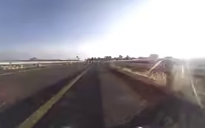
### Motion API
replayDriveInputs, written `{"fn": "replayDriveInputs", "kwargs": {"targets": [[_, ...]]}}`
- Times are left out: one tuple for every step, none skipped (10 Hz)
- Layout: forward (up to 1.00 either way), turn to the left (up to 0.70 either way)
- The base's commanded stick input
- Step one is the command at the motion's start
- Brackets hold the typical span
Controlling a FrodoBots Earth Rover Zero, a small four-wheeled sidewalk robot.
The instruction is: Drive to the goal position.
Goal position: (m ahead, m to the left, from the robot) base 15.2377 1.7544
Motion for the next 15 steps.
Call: {"fn": "replayDriveInputs", "kwargs": {"targets": [[0.50,0.00],[0.50,0.00],[0.50,0.00],[0.50,0.00],[0.50,0.00],[0.50,0.00],[0.50,0.00],[0.50,0.00],[0.50,0.00],[0.50,0.21],[0.50,0.47],[0.50,0.18],[0.50,0.00],[0.50,0.00],[0.50,0.00]]}}
